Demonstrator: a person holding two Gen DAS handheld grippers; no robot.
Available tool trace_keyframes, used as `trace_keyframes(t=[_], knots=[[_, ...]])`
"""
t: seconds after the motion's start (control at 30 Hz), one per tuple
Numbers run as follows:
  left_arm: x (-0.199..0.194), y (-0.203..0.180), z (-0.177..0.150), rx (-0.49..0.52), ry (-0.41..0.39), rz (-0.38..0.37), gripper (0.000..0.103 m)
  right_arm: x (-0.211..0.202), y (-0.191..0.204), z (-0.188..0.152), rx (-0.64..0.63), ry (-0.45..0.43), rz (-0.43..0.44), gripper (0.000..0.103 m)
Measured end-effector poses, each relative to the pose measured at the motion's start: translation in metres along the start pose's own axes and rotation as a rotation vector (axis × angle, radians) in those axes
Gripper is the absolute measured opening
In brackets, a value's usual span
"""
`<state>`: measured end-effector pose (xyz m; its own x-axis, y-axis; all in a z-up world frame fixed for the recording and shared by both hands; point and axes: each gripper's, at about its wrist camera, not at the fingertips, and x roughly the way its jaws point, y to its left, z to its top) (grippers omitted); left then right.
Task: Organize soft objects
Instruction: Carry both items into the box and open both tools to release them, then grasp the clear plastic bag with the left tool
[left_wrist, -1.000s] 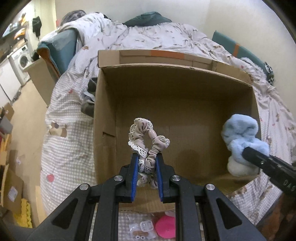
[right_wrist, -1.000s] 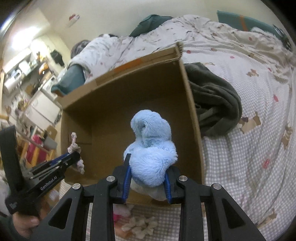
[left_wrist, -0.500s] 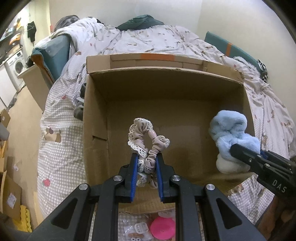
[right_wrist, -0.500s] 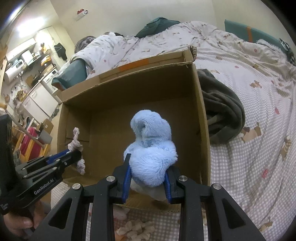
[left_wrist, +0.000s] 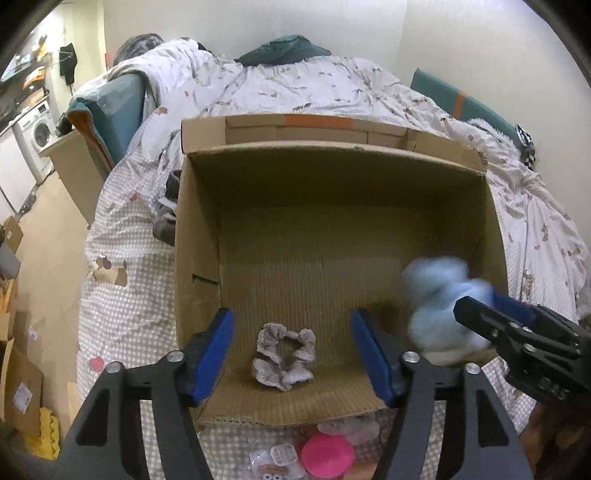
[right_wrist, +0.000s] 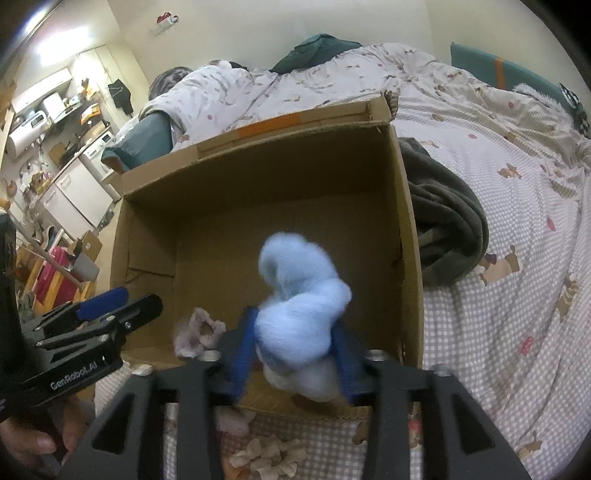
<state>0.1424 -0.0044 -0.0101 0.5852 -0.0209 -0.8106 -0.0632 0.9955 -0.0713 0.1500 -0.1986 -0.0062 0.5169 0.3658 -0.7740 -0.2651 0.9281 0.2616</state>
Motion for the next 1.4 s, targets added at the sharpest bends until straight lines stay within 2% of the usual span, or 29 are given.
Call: trace_keyframes(t=[0.03, 0.1, 0.17, 0.27, 0.43, 0.73, 0.87, 1.07, 1.27, 1.4], knots=[[0.0, 0.0, 0.0, 0.0, -0.001, -0.003, 0.065, -0.004, 0.0, 0.001, 0.003, -0.022, 0.005, 0.066], [0.0, 0.0, 0.001, -0.001, -0.002, -0.005, 0.065, -0.012, 0.001, 0.002, 0.001, -0.067, 0.019, 0.068], [-0.001, 0.0, 0.001, 0.001, -0.006, 0.001, 0.065, -0.018, 0.001, 0.004, -0.001, -0.1, 0.031, 0.08], [-0.002, -0.001, 0.001, 0.005, -0.014, 0.004, 0.065, -0.019, 0.0, 0.005, 0.009, -0.106, 0.031, 0.084], [-0.003, -0.001, 0.001, 0.007, -0.024, 0.003, 0.065, -0.013, -0.006, 0.007, 0.036, -0.065, 0.036, 0.084], [-0.012, 0.0, 0.002, 0.007, -0.046, 0.015, 0.065, -0.018, 0.0, 0.006, 0.008, -0.084, 0.04, 0.084], [-0.031, 0.003, 0.0, -0.003, -0.096, 0.013, 0.065, -0.022, 0.002, 0.005, 0.004, -0.091, 0.036, 0.084], [-0.048, 0.008, -0.01, 0.043, -0.117, 0.075, 0.065, -0.029, 0.002, 0.0, 0.011, -0.089, 0.032, 0.084], [-0.068, 0.028, -0.031, -0.007, -0.119, 0.111, 0.065, -0.046, 0.004, -0.013, -0.015, -0.079, 0.031, 0.084], [-0.079, 0.038, -0.044, -0.027, -0.126, 0.144, 0.065, -0.058, 0.002, -0.026, 0.012, -0.076, 0.024, 0.084]])
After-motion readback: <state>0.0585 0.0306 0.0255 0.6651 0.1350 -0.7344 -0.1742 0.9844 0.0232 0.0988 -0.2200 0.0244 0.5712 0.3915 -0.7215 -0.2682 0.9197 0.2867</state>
